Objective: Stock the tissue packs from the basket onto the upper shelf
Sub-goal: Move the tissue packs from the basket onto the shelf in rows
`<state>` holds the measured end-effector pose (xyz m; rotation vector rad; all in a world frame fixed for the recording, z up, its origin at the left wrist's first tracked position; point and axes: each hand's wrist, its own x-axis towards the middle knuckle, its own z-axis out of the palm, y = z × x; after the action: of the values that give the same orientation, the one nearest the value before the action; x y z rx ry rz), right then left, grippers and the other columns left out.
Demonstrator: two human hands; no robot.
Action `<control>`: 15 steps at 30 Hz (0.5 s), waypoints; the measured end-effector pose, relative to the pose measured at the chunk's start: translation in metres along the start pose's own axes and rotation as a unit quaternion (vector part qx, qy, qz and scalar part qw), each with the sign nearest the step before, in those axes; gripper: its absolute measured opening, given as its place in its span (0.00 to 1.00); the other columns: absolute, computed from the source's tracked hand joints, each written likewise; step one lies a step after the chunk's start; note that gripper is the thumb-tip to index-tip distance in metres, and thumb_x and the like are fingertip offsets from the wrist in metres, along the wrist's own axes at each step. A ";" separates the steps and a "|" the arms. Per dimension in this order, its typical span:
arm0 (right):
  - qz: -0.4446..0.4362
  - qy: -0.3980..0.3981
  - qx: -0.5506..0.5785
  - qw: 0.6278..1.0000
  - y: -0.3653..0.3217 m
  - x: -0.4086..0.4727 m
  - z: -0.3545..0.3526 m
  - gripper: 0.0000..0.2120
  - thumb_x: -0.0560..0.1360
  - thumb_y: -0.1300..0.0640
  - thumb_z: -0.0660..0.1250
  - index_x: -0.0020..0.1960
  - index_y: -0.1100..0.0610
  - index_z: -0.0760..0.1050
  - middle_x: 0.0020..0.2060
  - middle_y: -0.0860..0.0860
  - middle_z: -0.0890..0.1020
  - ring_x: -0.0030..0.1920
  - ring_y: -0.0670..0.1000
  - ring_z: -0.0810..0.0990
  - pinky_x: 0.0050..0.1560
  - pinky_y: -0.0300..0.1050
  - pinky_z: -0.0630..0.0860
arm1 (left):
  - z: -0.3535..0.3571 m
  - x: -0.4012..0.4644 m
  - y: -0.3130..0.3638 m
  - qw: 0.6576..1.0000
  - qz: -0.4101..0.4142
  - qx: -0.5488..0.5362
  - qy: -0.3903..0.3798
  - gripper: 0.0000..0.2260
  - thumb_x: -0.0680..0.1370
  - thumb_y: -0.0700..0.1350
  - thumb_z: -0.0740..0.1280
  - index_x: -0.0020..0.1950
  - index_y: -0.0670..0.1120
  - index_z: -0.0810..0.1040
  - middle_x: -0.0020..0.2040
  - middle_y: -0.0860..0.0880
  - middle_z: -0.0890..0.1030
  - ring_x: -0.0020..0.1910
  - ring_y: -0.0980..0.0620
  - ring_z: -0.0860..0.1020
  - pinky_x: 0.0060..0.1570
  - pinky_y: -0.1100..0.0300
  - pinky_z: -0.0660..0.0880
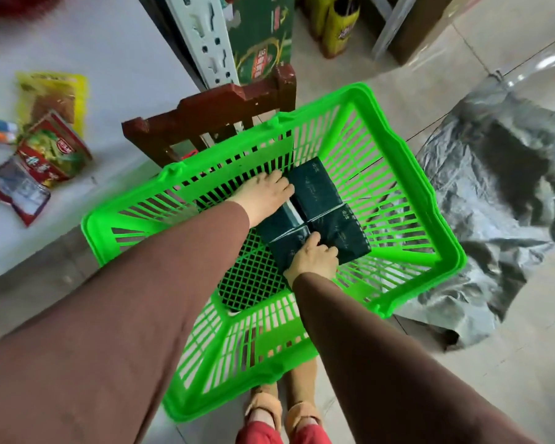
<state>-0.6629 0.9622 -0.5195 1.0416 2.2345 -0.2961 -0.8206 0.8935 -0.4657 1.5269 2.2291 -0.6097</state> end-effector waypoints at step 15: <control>-0.296 -0.048 0.048 0.953 0.022 -0.122 -0.232 0.28 0.65 0.52 0.77 0.58 0.58 0.69 0.56 0.59 0.78 0.54 0.59 0.78 0.44 0.46 0.68 | -0.087 -0.240 -0.031 0.878 -0.330 -0.345 0.022 0.23 0.68 0.53 0.76 0.56 0.45 0.75 0.55 0.44 0.80 0.55 0.42 0.78 0.44 0.54 0.70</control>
<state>-0.6953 1.0074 -0.2623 0.3612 2.4138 -0.7004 -0.7721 0.7442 -0.2617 0.4215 2.5795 0.0922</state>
